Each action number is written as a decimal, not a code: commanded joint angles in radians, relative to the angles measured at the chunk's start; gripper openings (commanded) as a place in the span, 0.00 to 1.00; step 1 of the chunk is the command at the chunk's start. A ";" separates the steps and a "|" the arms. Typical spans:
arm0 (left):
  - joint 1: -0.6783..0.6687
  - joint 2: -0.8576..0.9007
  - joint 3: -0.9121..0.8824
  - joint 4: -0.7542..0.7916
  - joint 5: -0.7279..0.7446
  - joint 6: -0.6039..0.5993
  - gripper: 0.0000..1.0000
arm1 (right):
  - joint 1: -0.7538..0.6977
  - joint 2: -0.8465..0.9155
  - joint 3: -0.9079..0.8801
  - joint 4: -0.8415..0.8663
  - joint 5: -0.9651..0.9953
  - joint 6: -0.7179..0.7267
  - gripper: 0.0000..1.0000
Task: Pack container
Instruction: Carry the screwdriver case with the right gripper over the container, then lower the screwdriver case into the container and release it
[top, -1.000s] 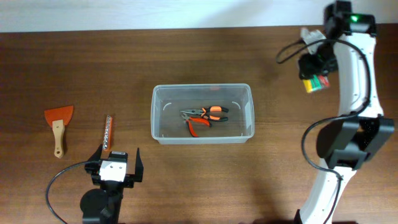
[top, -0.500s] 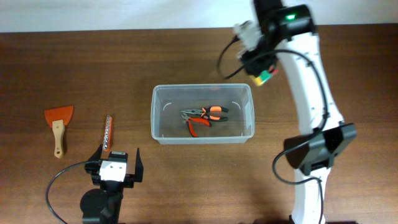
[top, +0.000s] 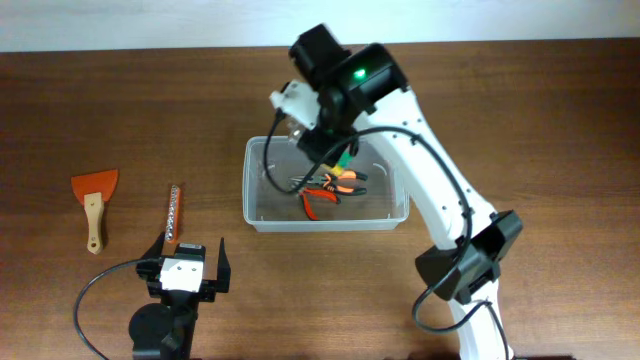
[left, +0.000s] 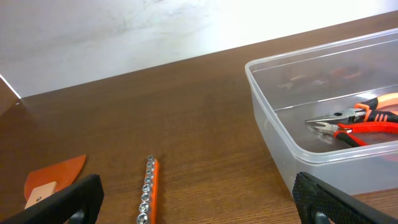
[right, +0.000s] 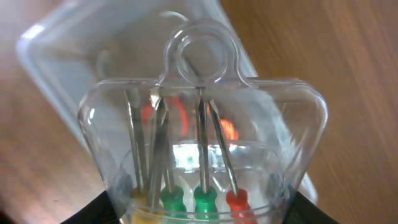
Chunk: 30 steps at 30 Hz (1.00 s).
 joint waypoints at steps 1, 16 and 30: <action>0.005 -0.008 -0.005 0.000 0.010 -0.005 0.99 | 0.010 -0.006 -0.010 0.014 -0.058 -0.004 0.55; 0.005 -0.008 -0.005 0.000 0.010 -0.005 0.99 | 0.007 -0.006 -0.373 0.228 -0.038 -0.061 0.60; 0.005 -0.008 -0.005 0.000 0.010 -0.005 0.99 | -0.060 0.014 -0.502 0.337 -0.043 -0.060 0.60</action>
